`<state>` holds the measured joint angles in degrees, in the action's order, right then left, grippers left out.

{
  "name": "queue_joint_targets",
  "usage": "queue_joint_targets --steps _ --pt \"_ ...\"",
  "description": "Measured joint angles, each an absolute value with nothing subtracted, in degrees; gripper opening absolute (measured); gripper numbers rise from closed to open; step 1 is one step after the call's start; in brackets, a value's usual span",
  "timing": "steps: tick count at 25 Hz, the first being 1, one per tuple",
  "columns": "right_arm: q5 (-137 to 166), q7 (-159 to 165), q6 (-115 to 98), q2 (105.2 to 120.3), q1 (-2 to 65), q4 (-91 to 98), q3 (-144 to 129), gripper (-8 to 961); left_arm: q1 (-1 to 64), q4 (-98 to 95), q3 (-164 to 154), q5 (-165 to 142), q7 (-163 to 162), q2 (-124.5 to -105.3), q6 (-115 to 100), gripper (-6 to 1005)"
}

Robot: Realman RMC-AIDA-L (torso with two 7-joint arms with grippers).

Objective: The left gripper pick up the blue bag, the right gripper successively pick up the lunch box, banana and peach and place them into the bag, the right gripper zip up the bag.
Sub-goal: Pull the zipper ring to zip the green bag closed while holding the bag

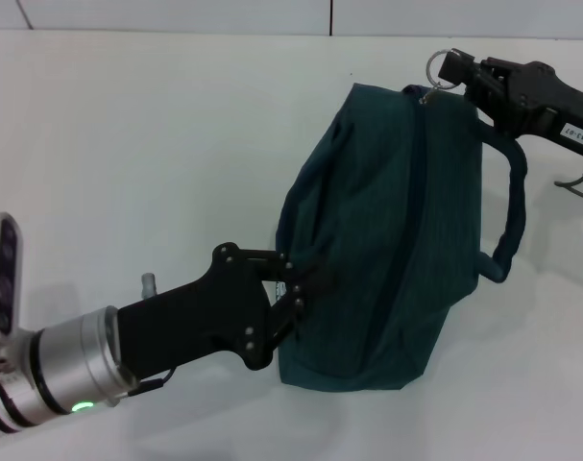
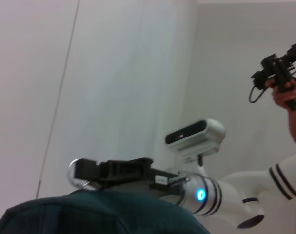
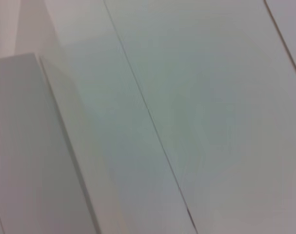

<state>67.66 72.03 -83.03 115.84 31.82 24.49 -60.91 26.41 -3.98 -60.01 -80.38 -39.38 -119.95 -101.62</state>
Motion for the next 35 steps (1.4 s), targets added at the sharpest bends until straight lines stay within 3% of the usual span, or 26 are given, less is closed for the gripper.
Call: queue_joint_targets --steps 17,35 --pt "64.7 68.1 -92.5 116.21 27.7 21.4 -61.5 7 21.5 -9.1 -55.3 -67.8 -48.7 -118.49 -99.9 51" --pt "63.3 67.8 -82.0 115.89 28.0 19.3 -62.1 6 22.0 -11.5 -55.5 -68.8 -52.8 -118.12 -96.9 51"
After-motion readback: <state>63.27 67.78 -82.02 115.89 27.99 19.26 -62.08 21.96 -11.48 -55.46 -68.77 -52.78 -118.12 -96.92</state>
